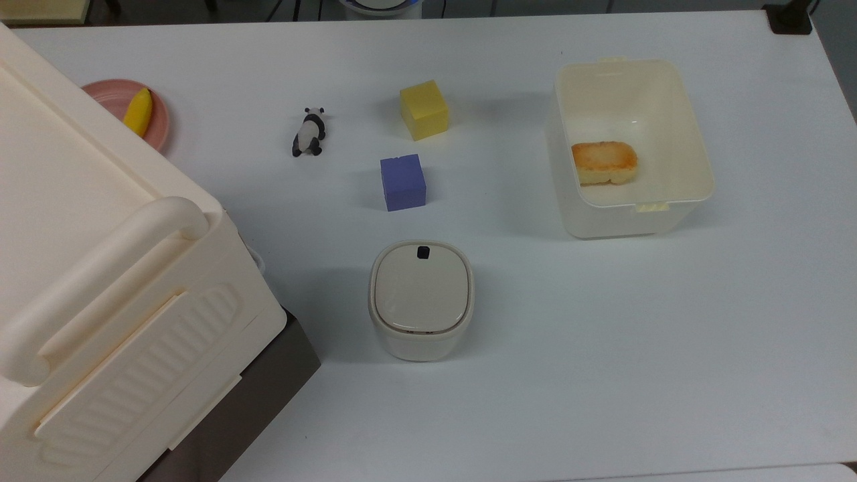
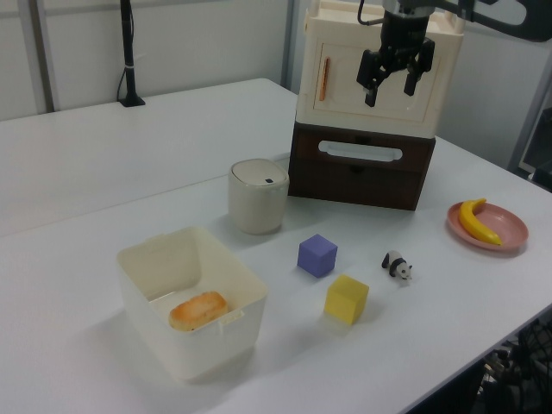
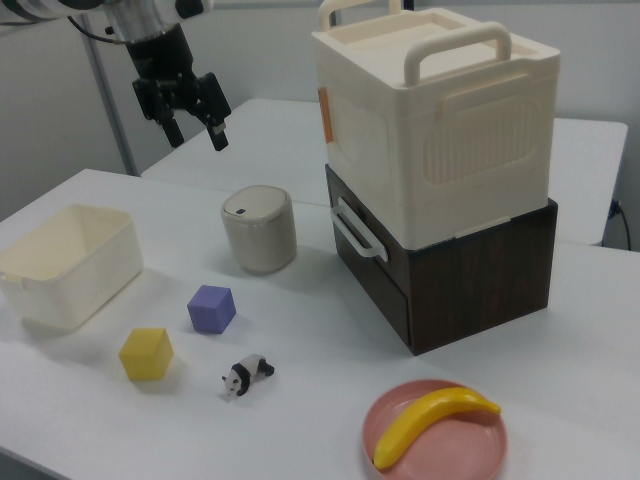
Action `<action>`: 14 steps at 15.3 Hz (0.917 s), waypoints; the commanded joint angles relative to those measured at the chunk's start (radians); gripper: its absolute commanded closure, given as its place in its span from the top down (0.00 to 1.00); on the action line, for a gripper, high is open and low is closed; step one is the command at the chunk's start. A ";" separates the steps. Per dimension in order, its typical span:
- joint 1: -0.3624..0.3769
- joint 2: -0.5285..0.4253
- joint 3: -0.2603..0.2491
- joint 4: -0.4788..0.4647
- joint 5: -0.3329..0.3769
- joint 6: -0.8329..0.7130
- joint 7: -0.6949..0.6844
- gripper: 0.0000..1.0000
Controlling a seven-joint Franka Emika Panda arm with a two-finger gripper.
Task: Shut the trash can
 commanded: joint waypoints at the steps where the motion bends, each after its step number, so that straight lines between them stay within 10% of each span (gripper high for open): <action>1: 0.022 -0.023 -0.022 -0.045 0.016 0.025 -0.013 1.00; 14: 0.034 -0.005 0.001 -0.067 0.022 0.091 -0.009 1.00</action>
